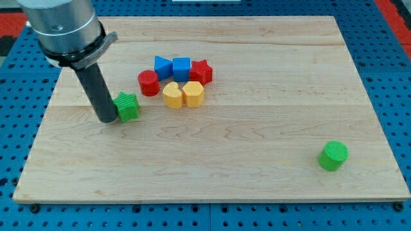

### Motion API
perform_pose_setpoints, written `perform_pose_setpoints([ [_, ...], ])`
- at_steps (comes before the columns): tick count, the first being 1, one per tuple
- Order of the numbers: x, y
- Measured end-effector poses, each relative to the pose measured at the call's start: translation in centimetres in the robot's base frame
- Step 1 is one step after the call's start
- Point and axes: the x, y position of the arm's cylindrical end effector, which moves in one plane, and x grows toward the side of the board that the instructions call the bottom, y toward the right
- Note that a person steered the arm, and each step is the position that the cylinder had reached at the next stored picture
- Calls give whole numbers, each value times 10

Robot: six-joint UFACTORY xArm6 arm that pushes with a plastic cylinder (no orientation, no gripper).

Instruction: Move the green star right a bit

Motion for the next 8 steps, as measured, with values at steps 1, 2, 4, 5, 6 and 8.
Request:
perform_pose_setpoints([
  [1, -14, -23],
  [2, -15, -21],
  [4, -25, -20],
  [5, -26, 52],
  [6, 16, 155],
  [8, 6, 252],
])
